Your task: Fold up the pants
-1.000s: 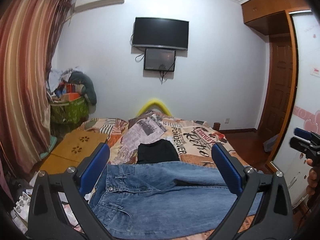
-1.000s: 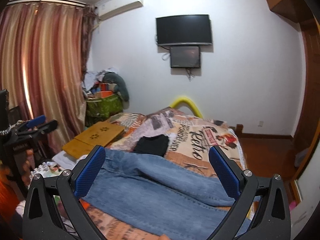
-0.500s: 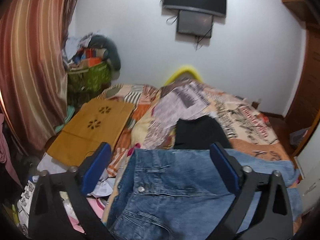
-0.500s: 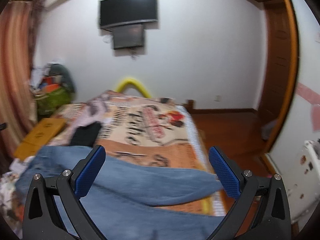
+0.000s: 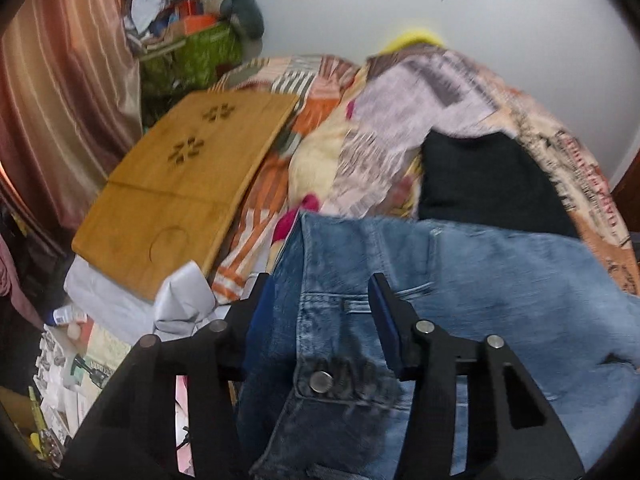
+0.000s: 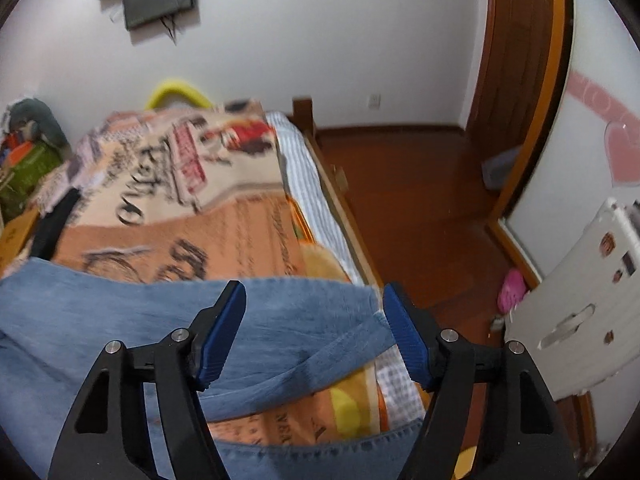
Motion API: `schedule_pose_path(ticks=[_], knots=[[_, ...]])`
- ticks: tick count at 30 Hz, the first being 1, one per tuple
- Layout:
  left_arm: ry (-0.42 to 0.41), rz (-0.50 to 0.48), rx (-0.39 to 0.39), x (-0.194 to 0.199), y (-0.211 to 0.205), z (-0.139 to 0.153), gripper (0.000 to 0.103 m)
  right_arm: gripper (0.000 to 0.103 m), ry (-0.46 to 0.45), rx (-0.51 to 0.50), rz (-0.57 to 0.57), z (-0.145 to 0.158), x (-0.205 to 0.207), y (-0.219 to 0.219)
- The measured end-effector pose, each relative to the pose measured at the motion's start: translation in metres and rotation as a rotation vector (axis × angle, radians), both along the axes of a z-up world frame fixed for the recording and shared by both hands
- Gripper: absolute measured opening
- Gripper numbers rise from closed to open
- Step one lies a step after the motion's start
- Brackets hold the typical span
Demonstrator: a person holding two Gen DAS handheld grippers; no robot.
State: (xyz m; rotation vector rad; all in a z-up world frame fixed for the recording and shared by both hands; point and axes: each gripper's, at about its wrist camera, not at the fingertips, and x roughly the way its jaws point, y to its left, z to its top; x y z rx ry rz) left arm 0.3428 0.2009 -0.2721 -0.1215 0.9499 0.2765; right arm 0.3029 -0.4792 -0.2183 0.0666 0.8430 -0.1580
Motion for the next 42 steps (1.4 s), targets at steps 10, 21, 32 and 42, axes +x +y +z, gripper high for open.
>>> schedule_pose_path(ticks=[10, 21, 32, 42], knots=[[0.135, -0.016, -0.028, 0.023, 0.003, -0.053, 0.051, 0.068, 0.063, 0.096, 0.255, -0.028, 0.046, 0.064], [0.138, -0.059, 0.047, 0.029, -0.004, -0.062, 0.057, 0.070, 0.216, -0.153, 0.548, -0.077, 0.067, 0.146], [0.099, -0.075, 0.142, 0.026, -0.018, -0.059, 0.018, 0.006, 0.210, -0.197, 0.538, -0.076, 0.050, 0.167], [0.078, -0.004, 0.199, 0.036, 0.013, -0.039, 0.000, 0.001, 0.166, -0.196, 0.437, -0.071, 0.094, 0.158]])
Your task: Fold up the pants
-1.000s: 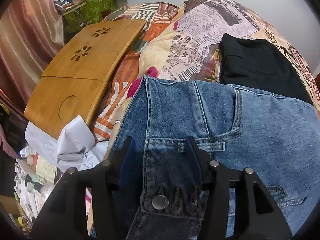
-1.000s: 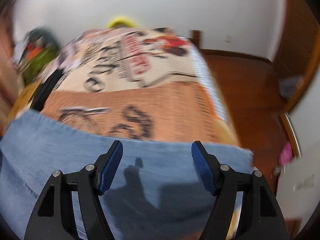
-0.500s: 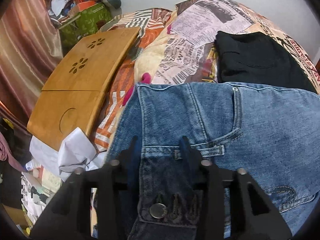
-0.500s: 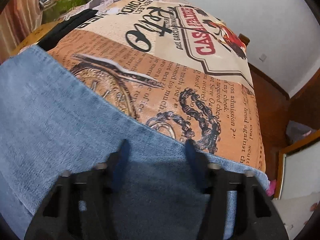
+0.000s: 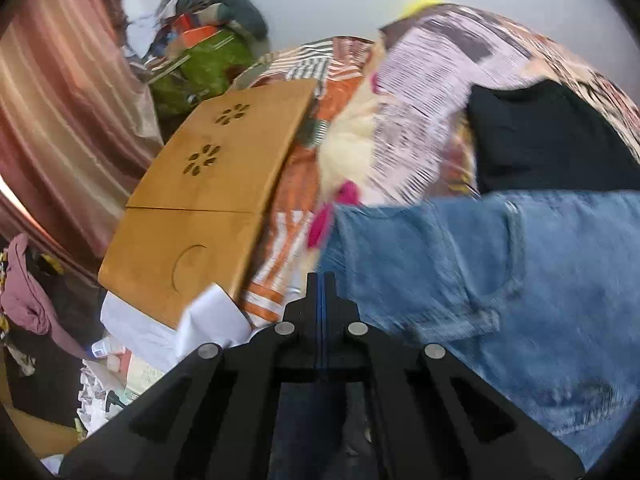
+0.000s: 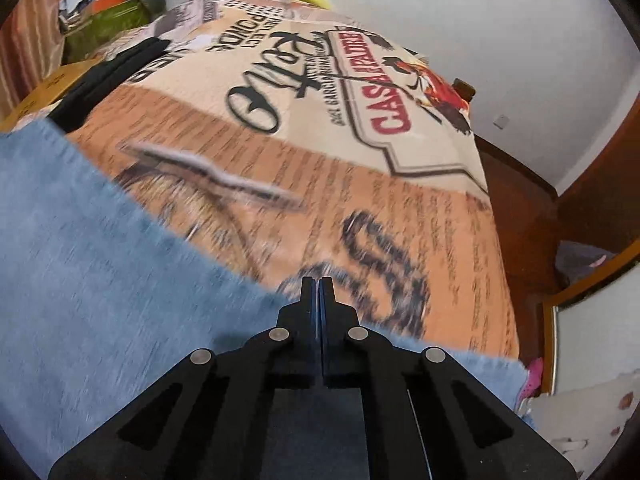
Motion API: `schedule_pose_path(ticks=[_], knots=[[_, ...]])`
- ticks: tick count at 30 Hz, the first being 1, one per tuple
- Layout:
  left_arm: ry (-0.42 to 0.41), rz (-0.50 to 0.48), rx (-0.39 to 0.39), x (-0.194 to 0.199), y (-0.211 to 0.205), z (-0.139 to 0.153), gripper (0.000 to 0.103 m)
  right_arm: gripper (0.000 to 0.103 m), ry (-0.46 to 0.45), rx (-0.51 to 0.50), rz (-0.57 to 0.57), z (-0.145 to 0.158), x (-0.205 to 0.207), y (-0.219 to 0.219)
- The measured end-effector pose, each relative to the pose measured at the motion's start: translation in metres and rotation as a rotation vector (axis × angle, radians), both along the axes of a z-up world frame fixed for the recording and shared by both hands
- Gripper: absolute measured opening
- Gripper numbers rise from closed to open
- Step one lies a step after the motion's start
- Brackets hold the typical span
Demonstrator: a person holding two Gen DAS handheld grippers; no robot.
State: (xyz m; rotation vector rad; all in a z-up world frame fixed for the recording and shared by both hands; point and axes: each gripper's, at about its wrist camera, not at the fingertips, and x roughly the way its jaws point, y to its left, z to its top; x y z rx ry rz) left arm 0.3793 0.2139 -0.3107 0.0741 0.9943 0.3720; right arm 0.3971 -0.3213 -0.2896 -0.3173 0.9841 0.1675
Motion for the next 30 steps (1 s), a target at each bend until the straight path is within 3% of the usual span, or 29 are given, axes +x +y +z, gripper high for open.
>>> schedule_pose_path(ticks=[2, 6, 12, 18, 21, 25, 30], knots=[[0.003, 0.026, -0.036, 0.005, 0.014, 0.002, 0.000, 0.001, 0.006, 0.007, -0.007, 0.005, 0.009, -0.001], [-0.015, -0.016, -0.125, 0.005, 0.015, 0.011, 0.000, 0.002, 0.011, 0.101, -0.059, 0.026, 0.003, -0.019], [-0.028, -0.091, -0.182, -0.002, -0.022, 0.017, 0.003, 0.002, 0.143, 0.085, -0.124, 0.015, -0.036, -0.056], [0.024, -0.203, -0.181, -0.018, -0.069, 0.014, 0.022, 0.005, 0.231, 0.145, -0.232, 0.011, -0.086, -0.114], [0.029, -0.232, -0.159, -0.030, -0.085, 0.015, 0.035, 0.006, 0.268, 0.110, -0.266, 0.001, -0.111, -0.136], [0.034, -0.236, -0.164, -0.044, -0.088, 0.018, 0.043, 0.024, 0.260, 0.130, -0.357, 0.003, -0.133, -0.163], [0.007, -0.203, -0.164, -0.054, -0.075, 0.030, 0.052, 0.026, 0.257, 0.090, -0.419, 0.011, -0.141, -0.172]])
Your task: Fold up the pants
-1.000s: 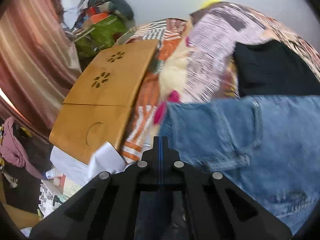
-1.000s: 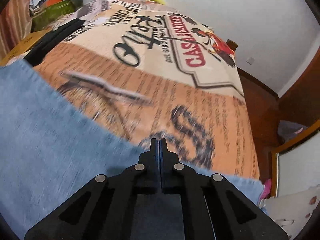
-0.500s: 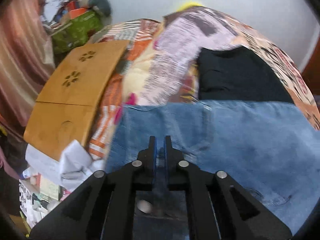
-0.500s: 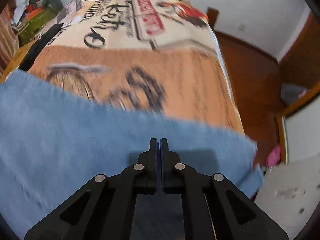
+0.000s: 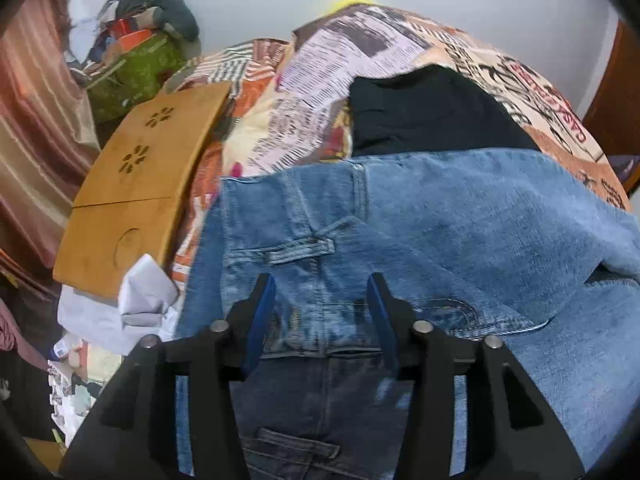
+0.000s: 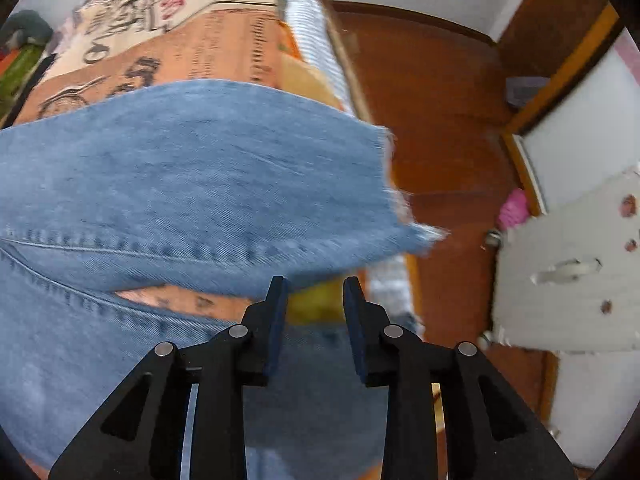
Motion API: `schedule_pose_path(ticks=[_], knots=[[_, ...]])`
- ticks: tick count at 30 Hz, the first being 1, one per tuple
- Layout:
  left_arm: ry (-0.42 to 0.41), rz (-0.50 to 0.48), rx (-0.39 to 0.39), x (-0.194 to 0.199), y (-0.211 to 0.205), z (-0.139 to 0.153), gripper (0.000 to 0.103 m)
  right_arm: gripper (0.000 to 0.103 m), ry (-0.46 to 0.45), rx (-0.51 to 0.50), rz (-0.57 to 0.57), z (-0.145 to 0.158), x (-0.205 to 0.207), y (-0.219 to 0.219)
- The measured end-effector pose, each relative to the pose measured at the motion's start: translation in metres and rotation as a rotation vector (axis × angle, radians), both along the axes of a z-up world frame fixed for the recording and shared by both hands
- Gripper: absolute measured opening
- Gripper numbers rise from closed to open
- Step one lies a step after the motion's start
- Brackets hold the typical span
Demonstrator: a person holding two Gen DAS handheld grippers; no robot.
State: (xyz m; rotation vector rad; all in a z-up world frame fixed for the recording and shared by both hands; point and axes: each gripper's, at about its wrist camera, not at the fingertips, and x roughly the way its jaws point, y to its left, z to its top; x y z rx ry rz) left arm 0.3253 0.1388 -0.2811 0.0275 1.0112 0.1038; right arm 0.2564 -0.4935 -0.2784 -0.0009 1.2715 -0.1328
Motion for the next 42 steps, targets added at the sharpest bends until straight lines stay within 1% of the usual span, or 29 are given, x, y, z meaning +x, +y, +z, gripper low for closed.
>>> schedule_pose_path(ticks=[1, 3, 4, 5, 6, 8, 9, 10, 11, 14, 16, 18, 20, 23, 25, 29, 31, 32, 33, 35, 36, 37, 38, 39, 40, 41, 42], knots=[[-0.011, 0.014, 0.002, 0.000, 0.005, 0.003, 0.055, 0.026, -0.022, 0.021, 0.005, 0.007, 0.001, 0.002], [-0.022, 0.033, 0.010, 0.003, 0.012, 0.009, 0.056, 0.026, -0.081, 0.061, 0.050, 0.027, 0.010, 0.021], [-0.026, 0.042, 0.012, 0.005, 0.016, 0.011, 0.056, 0.027, -0.104, 0.066, 0.079, 0.034, 0.014, 0.030], [-0.032, 0.050, 0.013, 0.008, 0.020, 0.015, 0.056, 0.031, -0.129, 0.068, 0.117, 0.041, 0.020, 0.044], [-0.040, 0.055, 0.012, 0.012, 0.024, 0.018, 0.057, 0.039, -0.156, 0.072, 0.159, 0.048, 0.029, 0.060], [-0.058, 0.063, 0.013, 0.019, 0.033, 0.024, 0.064, 0.048, -0.206, 0.092, 0.241, 0.058, 0.047, 0.097], [-0.066, 0.066, 0.016, 0.021, 0.036, 0.026, 0.065, 0.049, -0.227, 0.115, 0.292, 0.062, 0.061, 0.121], [-0.073, 0.069, 0.019, 0.025, 0.040, 0.028, 0.070, 0.049, -0.236, 0.133, 0.323, 0.063, 0.066, 0.130], [-0.077, 0.072, 0.022, 0.030, 0.045, 0.028, 0.073, 0.049, -0.242, 0.156, 0.362, 0.063, 0.079, 0.150], [-0.062, 0.080, 0.014, 0.044, 0.059, 0.022, 0.075, 0.050, -0.240, 0.212, 0.466, 0.056, 0.113, 0.202], [-0.037, 0.083, 0.000, 0.054, 0.067, 0.013, 0.075, 0.051, -0.234, 0.233, 0.530, 0.048, 0.125, 0.235], [0.000, 0.089, -0.029, 0.068, 0.078, -0.001, 0.075, 0.051, -0.232, 0.240, 0.596, 0.041, 0.139, 0.266], [0.032, 0.088, -0.076, 0.080, 0.086, -0.017, 0.075, 0.051, -0.233, 0.245, 0.640, 0.034, 0.146, 0.289], [0.103, 0.103, -0.126, 0.098, 0.094, -0.040, 0.075, 0.051, -0.206, 0.265, 0.694, 0.022, 0.160, 0.317], [0.126, 0.102, -0.155, 0.105, 0.095, -0.050, 0.075, 0.051, -0.185, 0.281, 0.720, 0.016, 0.166, 0.330], [0.112, 0.063, -0.126, 0.111, 0.088, -0.056, 0.074, 0.051, -0.156, 0.295, 0.773, 0.005, 0.169, 0.351], [0.105, 0.050, -0.123, 0.113, 0.087, -0.056, 0.071, 0.051, -0.150, 0.298, 0.802, 0.002, 0.169, 0.358], [0.097, 0.044, -0.119, 0.113, 0.086, -0.055, 0.068, 0.054, -0.140, 0.308, 0.817, 0.001, 0.169, 0.360], [0.086, 0.040, -0.110, 0.112, 0.086, -0.053, 0.066, 0.055, -0.138, 0.313, 0.828, 0.001, 0.169, 0.361], [0.072, 0.045, -0.085, 0.110, 0.086, -0.050, 0.053, 0.055, -0.131, 0.310, 0.853, 0.002, 0.165, 0.363], [0.066, 0.044, -0.082, 0.109, 0.087, -0.049, 0.048, 0.055, -0.130, 0.300, 0.864, 0.002, 0.164, 0.366], [0.059, 0.044, -0.081, 0.107, 0.087, -0.046, 0.036, 0.052, -0.130, 0.292, 0.872, 0.002, 0.161, 0.366], [0.055, 0.041, -0.084, 0.106, 0.087, -0.043, 0.028, 0.049, -0.131, 0.283, 0.883, 0.002, 0.159, 0.367], [0.050, 0.036, -0.091, 0.104, 0.087, -0.040, 0.027, 0.041, -0.135, 0.275, 0.890, 0.002, 0.156, 0.367], [0.046, 0.024, -0.100, 0.102, 0.087, -0.037, 0.026, 0.037, -0.140, 0.265, 0.892, 0.002, 0.153, 0.368], [0.048, 0.011, -0.104, 0.101, 0.085, -0.035, 0.024, 0.031, -0.151, 0.255, 0.889, 0.003, 0.151, 0.368], [0.051, -0.002, -0.096, 0.099, 0.082, -0.033, 0.023, 0.025, -0.157, 0.253, 0.889, 0.003, 0.148, 0.369]])
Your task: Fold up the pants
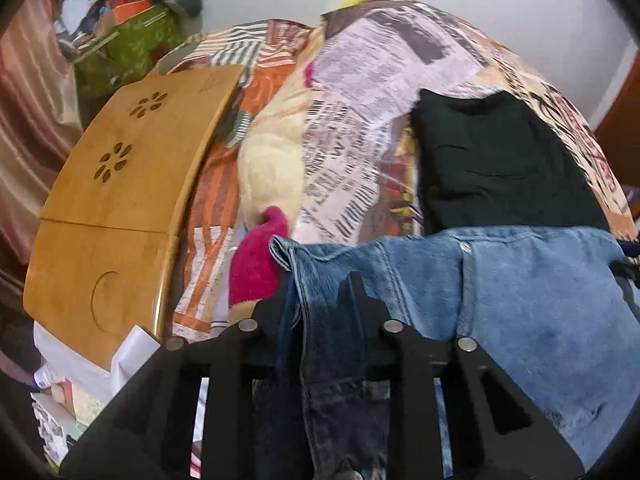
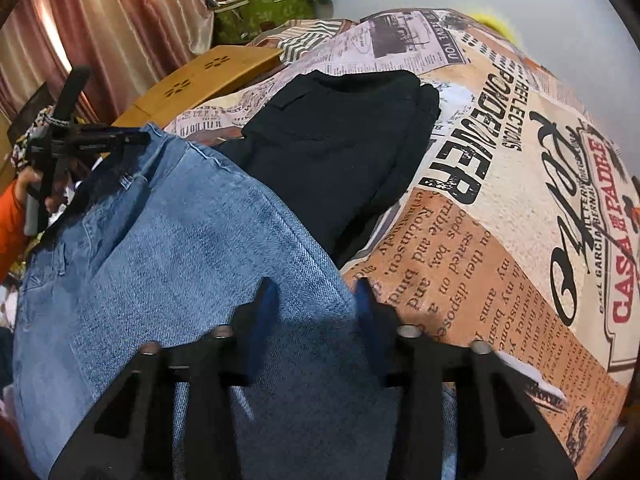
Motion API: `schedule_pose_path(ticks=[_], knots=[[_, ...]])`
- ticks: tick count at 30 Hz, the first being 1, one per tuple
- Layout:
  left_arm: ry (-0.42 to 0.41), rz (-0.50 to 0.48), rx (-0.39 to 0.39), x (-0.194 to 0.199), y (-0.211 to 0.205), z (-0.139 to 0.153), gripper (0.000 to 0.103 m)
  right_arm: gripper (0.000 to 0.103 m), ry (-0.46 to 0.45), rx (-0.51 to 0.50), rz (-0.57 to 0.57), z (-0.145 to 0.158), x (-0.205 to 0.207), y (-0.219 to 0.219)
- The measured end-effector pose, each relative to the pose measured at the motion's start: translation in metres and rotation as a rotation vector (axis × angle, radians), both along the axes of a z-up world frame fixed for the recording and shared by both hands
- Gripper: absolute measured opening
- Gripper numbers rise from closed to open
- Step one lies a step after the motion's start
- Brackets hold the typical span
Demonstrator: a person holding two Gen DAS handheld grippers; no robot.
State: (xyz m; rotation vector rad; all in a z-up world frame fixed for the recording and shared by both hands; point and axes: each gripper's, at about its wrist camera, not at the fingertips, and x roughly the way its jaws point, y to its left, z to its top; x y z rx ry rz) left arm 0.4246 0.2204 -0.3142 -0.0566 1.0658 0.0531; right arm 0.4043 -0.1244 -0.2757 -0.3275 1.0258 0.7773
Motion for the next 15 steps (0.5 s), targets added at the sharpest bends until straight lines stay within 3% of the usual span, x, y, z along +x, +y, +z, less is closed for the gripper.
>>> schedule_pose_path(ticks=[5, 10, 12, 15], knots=[[0.006, -0.041, -0.004, -0.009, -0.008, 0.007, 0.023, 0.013, -0.051, -0.002, -0.003, 0.006, -0.012, -0.002], [0.058, -0.008, -0.007, 0.004, -0.005, -0.010, 0.026, 0.011, -0.106, 0.013, -0.024, 0.014, -0.016, -0.004], [0.057, 0.009, 0.027, 0.010, -0.007, -0.016, 0.025, 0.011, -0.114, 0.023, -0.044, 0.017, -0.012, -0.005], [0.015, 0.011, 0.113, 0.013, -0.015, -0.016, 0.012, 0.009, -0.148, 0.044, -0.065, 0.025, -0.006, -0.005]])
